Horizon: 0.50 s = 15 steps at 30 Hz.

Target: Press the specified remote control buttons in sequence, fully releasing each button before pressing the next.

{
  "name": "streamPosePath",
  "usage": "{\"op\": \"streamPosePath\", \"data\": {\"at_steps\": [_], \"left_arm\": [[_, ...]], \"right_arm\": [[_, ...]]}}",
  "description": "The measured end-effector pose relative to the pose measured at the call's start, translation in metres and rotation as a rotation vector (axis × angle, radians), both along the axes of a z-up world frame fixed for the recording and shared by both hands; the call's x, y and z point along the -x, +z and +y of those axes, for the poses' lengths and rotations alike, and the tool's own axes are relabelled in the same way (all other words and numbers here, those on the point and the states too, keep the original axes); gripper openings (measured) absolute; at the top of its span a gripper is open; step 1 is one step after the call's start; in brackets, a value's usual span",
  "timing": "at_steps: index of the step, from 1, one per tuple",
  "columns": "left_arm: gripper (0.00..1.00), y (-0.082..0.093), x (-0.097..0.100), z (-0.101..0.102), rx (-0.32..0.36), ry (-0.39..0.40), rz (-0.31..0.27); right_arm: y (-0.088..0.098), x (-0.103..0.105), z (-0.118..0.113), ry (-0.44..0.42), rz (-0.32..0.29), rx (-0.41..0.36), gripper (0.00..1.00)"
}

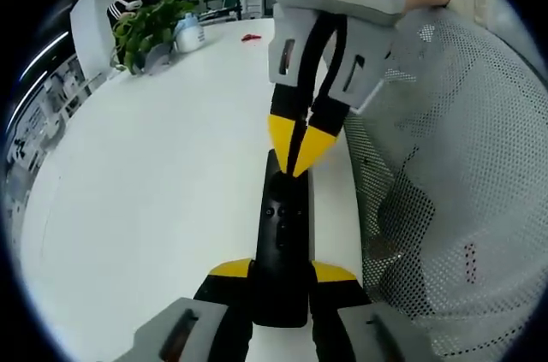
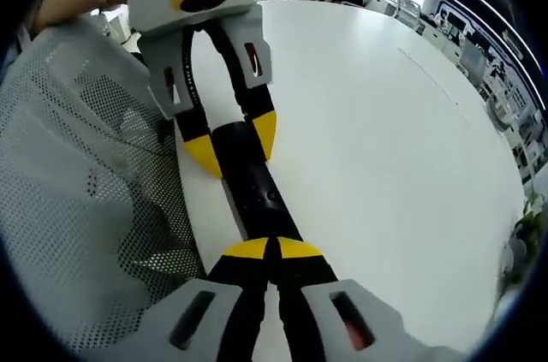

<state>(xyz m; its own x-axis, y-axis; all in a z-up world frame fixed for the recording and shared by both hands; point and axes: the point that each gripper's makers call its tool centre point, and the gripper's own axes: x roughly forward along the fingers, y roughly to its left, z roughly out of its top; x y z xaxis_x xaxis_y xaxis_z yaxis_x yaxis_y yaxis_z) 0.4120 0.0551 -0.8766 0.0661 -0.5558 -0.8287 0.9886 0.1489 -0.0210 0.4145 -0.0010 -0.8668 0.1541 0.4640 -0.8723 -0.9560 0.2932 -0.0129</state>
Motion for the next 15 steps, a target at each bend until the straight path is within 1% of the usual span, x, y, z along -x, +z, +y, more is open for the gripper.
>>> {"op": "streamPosePath", "data": {"at_steps": [4,7,10,14,15], "left_arm": [[0.24,0.0,-0.0002,0.0,-0.002,0.003,0.002],[0.24,0.0001,-0.0001,-0.0003,-0.003,0.003,0.003],[0.24,0.0001,-0.0001,-0.0003,0.002,0.006,0.007],[0.25,0.0005,-0.0001,-0.0004,0.015,0.015,0.018],[0.25,0.0005,-0.0001,-0.0004,0.017,0.014,0.018]], "right_arm": [[-0.0009,0.0039,0.0006,0.024,-0.006,0.009,0.01],[-0.0013,0.0033,0.001,0.053,-0.034,0.033,0.01],[-0.0017,0.0038,0.0018,0.078,-0.047,0.054,0.0],[-0.0023,0.0044,0.0022,0.154,-0.082,0.089,0.0],[-0.0025,0.0046,0.0022,0.161,-0.086,0.093,0.0]]}}
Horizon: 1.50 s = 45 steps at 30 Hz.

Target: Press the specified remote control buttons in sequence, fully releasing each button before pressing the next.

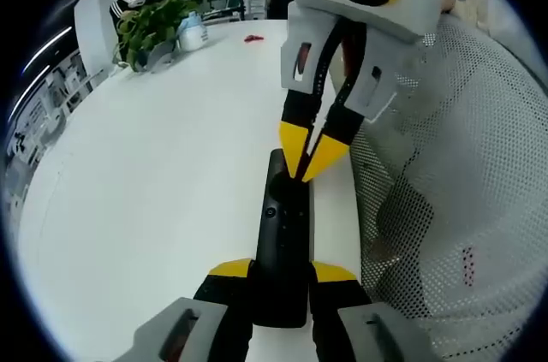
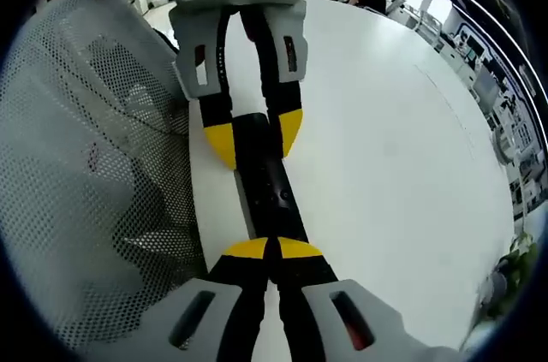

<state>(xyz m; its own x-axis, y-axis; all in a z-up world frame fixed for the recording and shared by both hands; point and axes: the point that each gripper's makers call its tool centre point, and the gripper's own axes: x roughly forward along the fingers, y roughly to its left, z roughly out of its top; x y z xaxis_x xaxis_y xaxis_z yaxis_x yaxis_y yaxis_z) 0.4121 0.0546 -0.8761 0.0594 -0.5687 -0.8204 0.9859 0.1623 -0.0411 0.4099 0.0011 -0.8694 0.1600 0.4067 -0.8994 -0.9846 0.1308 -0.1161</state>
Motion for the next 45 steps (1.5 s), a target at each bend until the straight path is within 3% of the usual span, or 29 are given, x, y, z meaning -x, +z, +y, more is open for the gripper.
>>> {"op": "streamPosePath", "data": {"at_steps": [8,13,21,28,35,38,41,45], "left_arm": [[0.25,-0.0001,0.0002,0.0,0.001,-0.009,-0.003],[0.24,0.0001,0.0001,0.001,0.019,-0.005,0.0],[0.24,0.0002,0.0004,0.0003,0.026,-0.011,-0.004],[0.25,0.0002,0.0006,0.0002,0.025,-0.007,-0.003],[0.25,0.0002,0.0003,0.0003,0.025,-0.007,-0.002],[0.25,0.0003,0.0002,0.0002,0.024,-0.008,-0.003],[0.25,0.0002,0.0,0.0002,0.024,-0.009,-0.003],[0.25,0.0001,-0.0001,0.0002,0.024,-0.01,-0.004]], "right_arm": [[-0.0011,0.0007,0.0018,0.113,-0.057,0.096,0.01],[-0.0011,-0.0015,0.0022,0.085,-0.03,0.123,0.0],[0.0001,-0.0031,-0.0004,-0.028,0.039,0.004,0.0],[0.0017,-0.0014,-0.0002,-0.049,-0.029,-0.045,0.0],[0.0019,-0.0013,0.0032,-0.04,-0.015,-0.052,0.0],[0.0013,0.0025,0.0062,-0.009,-0.029,-0.046,0.0],[0.0008,0.0023,0.0074,0.075,-0.068,-0.001,0.0],[0.0003,0.0035,0.0078,0.097,-0.087,0.019,0.0]]}}
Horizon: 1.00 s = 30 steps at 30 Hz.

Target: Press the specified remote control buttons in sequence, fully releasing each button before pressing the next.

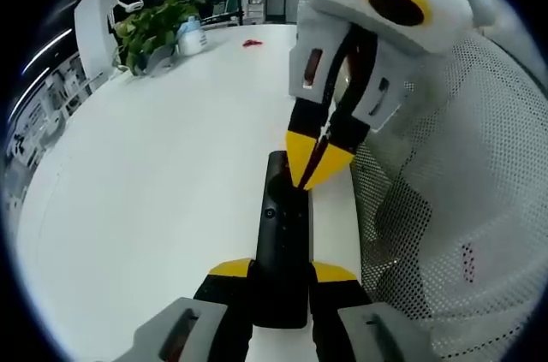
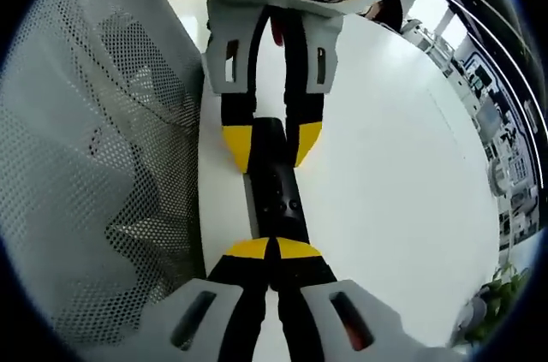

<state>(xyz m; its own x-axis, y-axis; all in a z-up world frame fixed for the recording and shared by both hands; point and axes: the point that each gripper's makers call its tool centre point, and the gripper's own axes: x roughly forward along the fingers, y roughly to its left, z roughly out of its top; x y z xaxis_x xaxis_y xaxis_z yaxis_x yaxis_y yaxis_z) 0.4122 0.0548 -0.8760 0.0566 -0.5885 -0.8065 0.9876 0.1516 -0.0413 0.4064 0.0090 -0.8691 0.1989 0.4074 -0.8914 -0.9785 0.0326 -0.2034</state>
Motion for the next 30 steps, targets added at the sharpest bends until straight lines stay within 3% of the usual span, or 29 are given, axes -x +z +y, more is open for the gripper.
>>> {"op": "streamPosePath", "data": {"at_steps": [13,27,30], "left_arm": [[0.25,-0.0003,0.0007,0.0005,0.003,-0.021,-0.017],[0.25,0.0002,0.0005,-0.0003,0.014,-0.004,-0.002],[0.25,0.0002,0.0008,-0.0001,0.017,-0.004,-0.005]], "right_arm": [[-0.0019,0.0004,0.0025,0.108,-0.015,0.112,0.0],[0.0004,-0.0022,0.0016,-0.117,0.073,-0.052,0.0],[0.0003,-0.0021,0.0021,-0.112,0.069,-0.054,0.0]]}}
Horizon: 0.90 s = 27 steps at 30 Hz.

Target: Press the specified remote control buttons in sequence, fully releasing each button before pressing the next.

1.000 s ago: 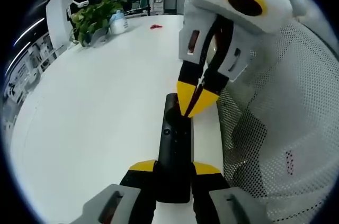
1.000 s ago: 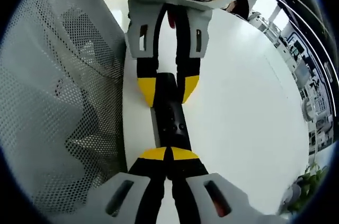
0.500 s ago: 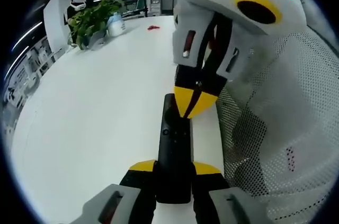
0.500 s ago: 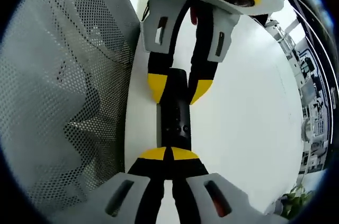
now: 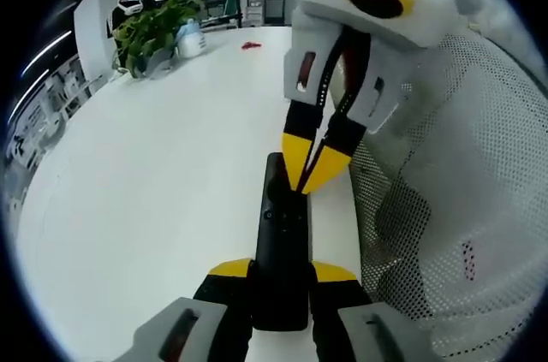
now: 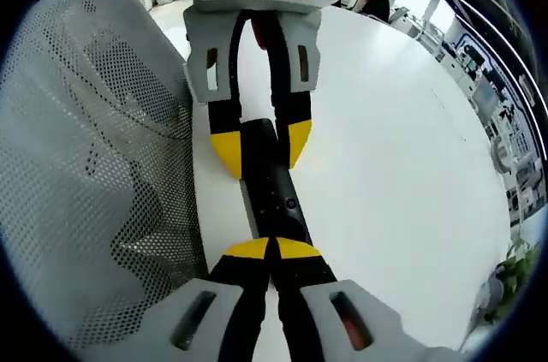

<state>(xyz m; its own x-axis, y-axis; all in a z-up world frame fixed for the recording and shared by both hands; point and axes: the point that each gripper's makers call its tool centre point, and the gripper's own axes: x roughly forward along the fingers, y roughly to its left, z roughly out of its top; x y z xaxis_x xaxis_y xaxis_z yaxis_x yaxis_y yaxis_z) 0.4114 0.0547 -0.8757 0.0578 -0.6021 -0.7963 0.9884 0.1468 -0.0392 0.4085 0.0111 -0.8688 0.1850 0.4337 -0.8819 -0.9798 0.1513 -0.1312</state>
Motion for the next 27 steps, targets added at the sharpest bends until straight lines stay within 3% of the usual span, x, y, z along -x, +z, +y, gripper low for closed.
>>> {"op": "streamPosePath", "data": {"at_steps": [11,17,27], "left_arm": [[0.25,0.0003,0.0001,0.0005,-0.001,-0.001,0.001],[0.25,0.0004,0.0002,0.0005,-0.003,-0.002,0.0],[0.25,0.0003,0.0001,0.0004,-0.007,-0.002,0.004]], "right_arm": [[0.0003,0.0003,0.0083,0.047,-0.039,0.001,0.0],[-0.0006,0.0004,0.0087,0.084,-0.063,0.042,0.0],[-0.0012,-0.0021,0.0078,0.042,0.017,0.053,0.0]]}}
